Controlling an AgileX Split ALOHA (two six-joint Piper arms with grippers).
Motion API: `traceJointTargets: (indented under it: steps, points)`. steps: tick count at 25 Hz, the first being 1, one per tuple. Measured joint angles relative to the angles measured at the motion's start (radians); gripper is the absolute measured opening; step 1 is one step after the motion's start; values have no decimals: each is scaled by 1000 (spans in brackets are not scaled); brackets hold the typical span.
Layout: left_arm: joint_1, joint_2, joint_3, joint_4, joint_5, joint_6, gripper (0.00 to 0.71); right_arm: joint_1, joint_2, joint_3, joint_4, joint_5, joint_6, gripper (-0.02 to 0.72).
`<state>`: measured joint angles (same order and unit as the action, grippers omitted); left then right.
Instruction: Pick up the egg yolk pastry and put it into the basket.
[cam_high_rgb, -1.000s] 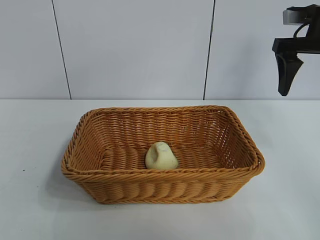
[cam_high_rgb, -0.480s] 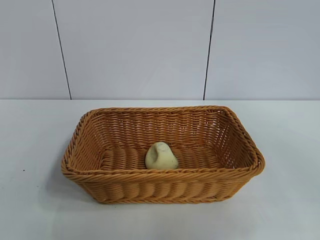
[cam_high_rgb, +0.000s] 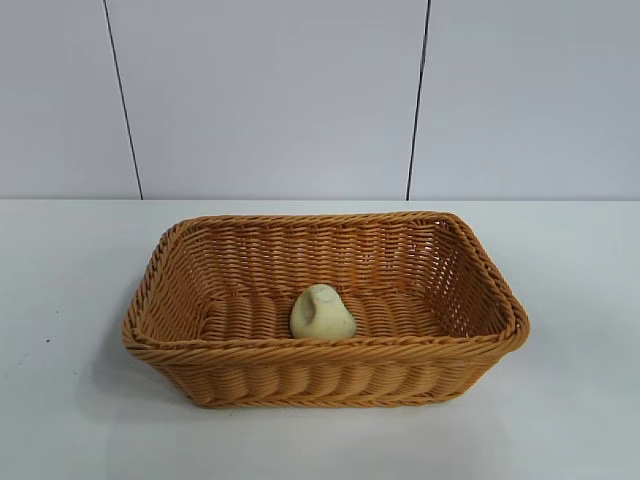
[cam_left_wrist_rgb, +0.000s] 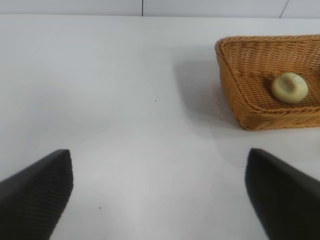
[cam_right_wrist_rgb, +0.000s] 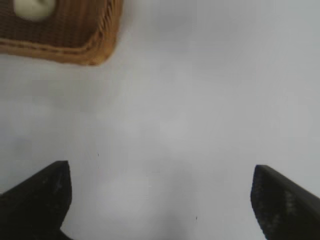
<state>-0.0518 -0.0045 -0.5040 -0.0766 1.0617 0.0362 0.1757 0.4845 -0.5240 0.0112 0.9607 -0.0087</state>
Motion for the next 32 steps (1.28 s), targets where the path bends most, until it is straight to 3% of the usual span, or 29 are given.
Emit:
traceJointTargets:
  steps: [6, 15, 20, 32]
  points:
    - [0, 0, 0, 0, 0, 0, 687, 0, -112, 29, 14, 55, -35, 674]
    - [0, 0, 0, 0, 0, 0, 687, 0, -117, 29, 29, 57, -41, 674]
    - [0, 0, 0, 0, 0, 0, 687, -100, -137, 29, 42, 57, -42, 674]
    - [0, 0, 0, 0, -1, 0, 687, -134, -485, 29, 54, 61, -42, 674]
